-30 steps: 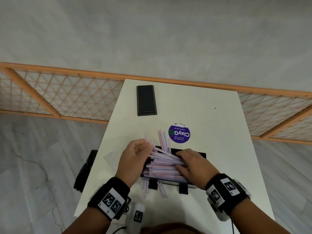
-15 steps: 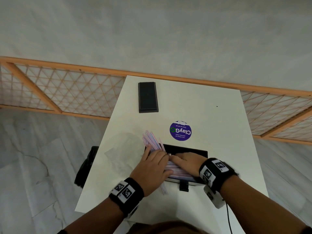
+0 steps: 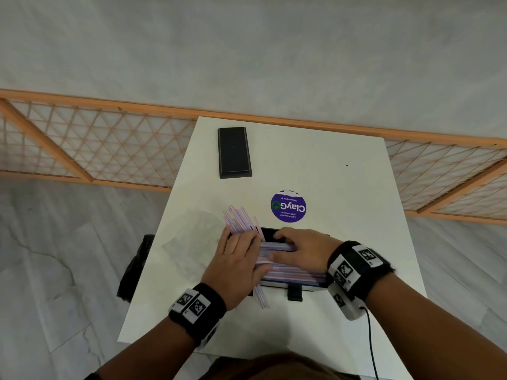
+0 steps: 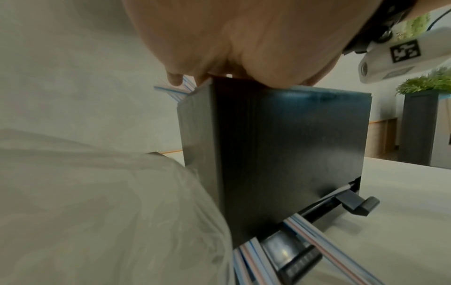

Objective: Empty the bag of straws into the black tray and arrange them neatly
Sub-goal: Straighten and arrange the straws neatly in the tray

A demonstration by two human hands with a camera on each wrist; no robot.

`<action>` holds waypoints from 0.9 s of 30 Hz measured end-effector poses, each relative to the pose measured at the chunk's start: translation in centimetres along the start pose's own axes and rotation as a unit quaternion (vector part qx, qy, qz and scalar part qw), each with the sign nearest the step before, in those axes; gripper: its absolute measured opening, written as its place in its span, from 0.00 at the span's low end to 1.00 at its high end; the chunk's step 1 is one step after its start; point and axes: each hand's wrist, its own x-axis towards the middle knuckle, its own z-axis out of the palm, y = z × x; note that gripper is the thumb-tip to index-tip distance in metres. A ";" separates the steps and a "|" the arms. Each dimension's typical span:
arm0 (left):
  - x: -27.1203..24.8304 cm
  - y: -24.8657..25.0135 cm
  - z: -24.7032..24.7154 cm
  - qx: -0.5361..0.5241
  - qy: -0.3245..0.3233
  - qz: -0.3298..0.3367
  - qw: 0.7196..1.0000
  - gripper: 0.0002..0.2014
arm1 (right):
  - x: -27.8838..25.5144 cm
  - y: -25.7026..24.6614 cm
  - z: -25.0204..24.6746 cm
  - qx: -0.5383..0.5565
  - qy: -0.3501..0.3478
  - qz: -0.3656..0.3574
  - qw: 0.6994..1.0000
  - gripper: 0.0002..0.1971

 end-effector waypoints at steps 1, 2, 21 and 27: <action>0.0 -0.1 0.0 -0.006 0.003 0.001 1.000 0.31 | -0.2 0.1 -0.3 -0.006 0.012 -0.010 1.000 0.29; 0.0 -0.2 -0.1 -0.014 0.009 0.003 1.000 0.30 | -0.5 0.3 -0.5 -0.012 0.027 -0.018 0.999 0.29; -0.2 -2.6 -1.4 -0.104 0.045 0.062 0.992 0.21 | -1.6 0.6 2.8 -0.207 0.234 -0.081 0.946 0.12; -0.3 -2.0 -2.6 -0.123 0.057 0.038 0.990 0.23 | -7.2 -2.0 4.5 -0.064 0.287 -0.154 0.943 0.04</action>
